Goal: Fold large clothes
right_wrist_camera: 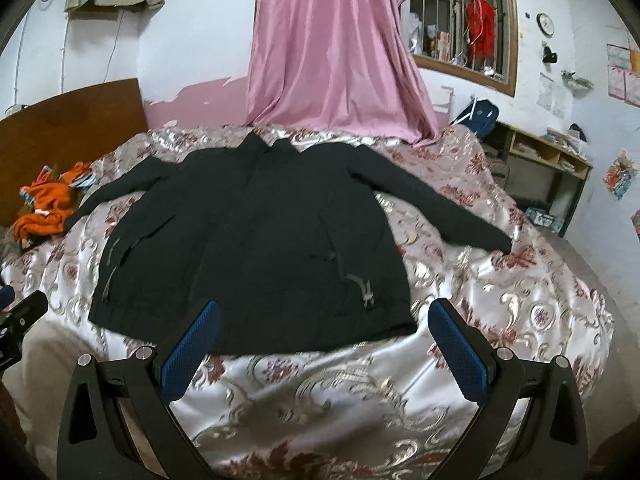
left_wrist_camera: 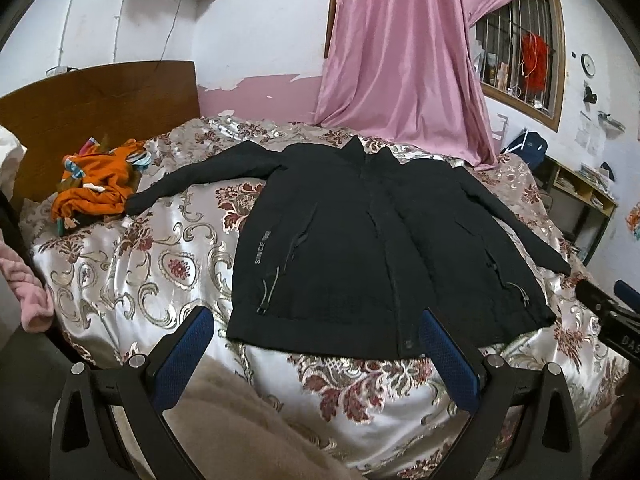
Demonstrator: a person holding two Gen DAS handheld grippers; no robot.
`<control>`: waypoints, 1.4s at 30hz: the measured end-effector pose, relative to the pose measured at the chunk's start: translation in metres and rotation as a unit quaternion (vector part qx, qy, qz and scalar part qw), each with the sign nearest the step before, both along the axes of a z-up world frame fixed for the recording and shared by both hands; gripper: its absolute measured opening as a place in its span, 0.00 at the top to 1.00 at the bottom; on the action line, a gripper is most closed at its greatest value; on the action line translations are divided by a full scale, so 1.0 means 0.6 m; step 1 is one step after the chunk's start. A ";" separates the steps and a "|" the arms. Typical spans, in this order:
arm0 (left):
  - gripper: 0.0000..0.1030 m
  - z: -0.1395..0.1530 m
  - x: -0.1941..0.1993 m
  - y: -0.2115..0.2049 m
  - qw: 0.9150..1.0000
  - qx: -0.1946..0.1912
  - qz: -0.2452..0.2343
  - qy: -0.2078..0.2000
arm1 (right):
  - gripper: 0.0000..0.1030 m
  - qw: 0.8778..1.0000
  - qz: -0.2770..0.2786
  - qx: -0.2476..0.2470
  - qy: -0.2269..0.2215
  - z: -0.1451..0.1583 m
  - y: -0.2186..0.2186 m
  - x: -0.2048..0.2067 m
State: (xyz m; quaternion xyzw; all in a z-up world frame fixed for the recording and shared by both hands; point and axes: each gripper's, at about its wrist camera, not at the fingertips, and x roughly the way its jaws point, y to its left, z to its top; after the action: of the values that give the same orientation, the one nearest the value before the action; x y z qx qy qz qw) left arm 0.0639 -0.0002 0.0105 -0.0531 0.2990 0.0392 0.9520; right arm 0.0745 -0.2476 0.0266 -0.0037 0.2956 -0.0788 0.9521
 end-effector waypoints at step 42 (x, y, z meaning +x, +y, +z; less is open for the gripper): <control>0.01 -0.156 0.772 -0.421 0.965 -0.102 -0.219 0.097 | 0.01 0.924 -0.237 0.292 0.067 -0.238 -0.562 0.438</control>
State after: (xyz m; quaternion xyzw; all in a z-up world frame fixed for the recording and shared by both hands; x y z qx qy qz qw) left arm 0.5271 -0.2530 -0.0833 -0.0794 0.3966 -0.1965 0.8932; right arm 0.3375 -0.5848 -0.1164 0.3390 0.3611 -0.2122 0.8424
